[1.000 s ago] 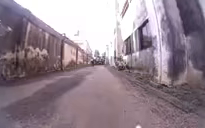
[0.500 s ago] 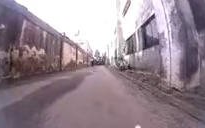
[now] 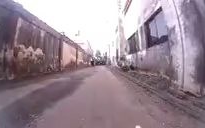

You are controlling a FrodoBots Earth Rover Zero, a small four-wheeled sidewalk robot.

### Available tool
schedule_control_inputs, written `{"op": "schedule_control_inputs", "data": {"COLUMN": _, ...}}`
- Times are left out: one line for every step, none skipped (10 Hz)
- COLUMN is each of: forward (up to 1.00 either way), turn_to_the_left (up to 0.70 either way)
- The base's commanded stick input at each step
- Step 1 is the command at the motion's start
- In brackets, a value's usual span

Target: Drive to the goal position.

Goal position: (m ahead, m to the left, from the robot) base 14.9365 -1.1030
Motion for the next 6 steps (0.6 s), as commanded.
{"op": "schedule_control_inputs", "data": {"forward": 0.70, "turn_to_the_left": 0.01}}
{"op": "schedule_control_inputs", "data": {"forward": 0.70, "turn_to_the_left": 0.01}}
{"op": "schedule_control_inputs", "data": {"forward": 0.70, "turn_to_the_left": 0.01}}
{"op": "schedule_control_inputs", "data": {"forward": 0.70, "turn_to_the_left": 0.01}}
{"op": "schedule_control_inputs", "data": {"forward": 0.70, "turn_to_the_left": 0.01}}
{"op": "schedule_control_inputs", "data": {"forward": 0.70, "turn_to_the_left": 0.01}}
